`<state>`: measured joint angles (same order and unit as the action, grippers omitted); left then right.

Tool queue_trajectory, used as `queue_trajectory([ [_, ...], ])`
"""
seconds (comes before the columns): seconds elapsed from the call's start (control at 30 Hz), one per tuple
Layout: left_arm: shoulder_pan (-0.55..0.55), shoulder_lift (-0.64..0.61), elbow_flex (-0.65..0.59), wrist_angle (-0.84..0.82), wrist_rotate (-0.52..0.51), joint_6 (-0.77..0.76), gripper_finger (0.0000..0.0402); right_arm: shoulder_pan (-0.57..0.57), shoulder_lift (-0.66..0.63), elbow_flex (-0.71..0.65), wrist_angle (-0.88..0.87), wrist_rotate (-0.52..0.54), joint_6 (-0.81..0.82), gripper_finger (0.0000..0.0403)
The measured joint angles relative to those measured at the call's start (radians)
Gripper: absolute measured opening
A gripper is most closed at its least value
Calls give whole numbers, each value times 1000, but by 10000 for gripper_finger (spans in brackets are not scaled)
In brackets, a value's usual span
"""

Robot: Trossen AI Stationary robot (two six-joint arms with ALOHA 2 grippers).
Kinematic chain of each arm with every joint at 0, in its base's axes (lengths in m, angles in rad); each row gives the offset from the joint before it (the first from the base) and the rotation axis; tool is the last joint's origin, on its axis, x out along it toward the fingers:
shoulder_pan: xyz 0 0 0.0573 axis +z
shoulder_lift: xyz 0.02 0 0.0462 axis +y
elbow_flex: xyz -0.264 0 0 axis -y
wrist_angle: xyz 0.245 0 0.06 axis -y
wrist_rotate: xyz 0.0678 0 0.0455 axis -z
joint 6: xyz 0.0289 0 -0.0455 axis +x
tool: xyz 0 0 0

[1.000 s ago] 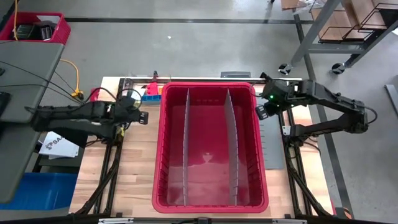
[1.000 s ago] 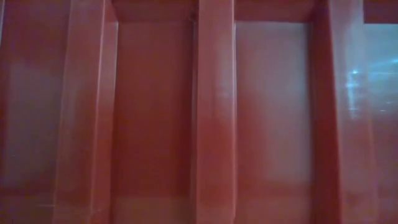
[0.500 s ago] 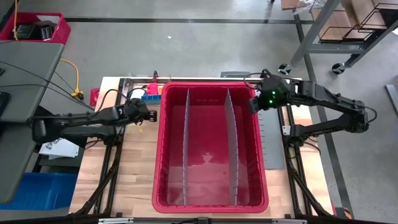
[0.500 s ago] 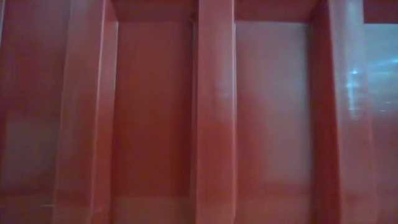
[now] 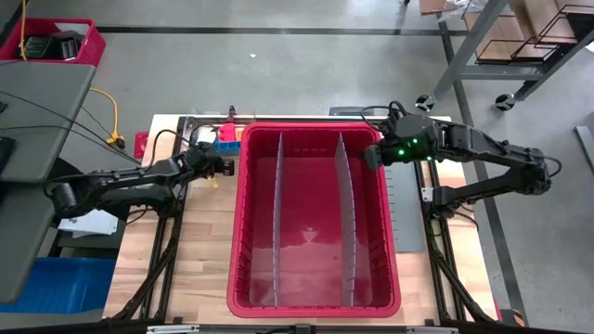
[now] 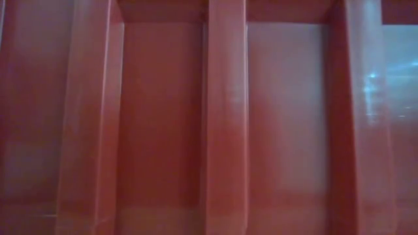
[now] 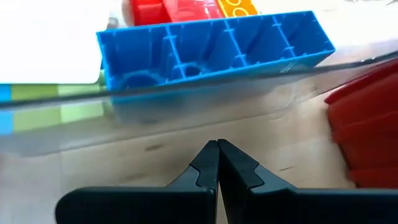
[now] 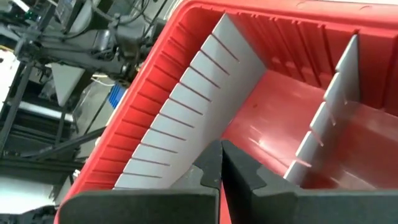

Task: Sort blocks
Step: Assemble the bin divider into the red bin

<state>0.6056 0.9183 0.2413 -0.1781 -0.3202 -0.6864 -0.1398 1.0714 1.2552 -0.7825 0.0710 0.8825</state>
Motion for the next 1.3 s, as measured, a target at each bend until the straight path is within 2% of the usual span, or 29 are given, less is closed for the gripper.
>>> queue_trajectory([
  [0.5,135,131,0,96,25,82,0,82,0,0,1,34,0,0],
  [0.87,176,217,-1,160,35,175,0,122,0,0,1,34,0,0],
  [1.07,179,233,1,168,28,151,0,143,0,0,10,37,10,0],
  [1.3,167,183,13,79,163,29,0,169,-6,0,-18,5,29,0],
])
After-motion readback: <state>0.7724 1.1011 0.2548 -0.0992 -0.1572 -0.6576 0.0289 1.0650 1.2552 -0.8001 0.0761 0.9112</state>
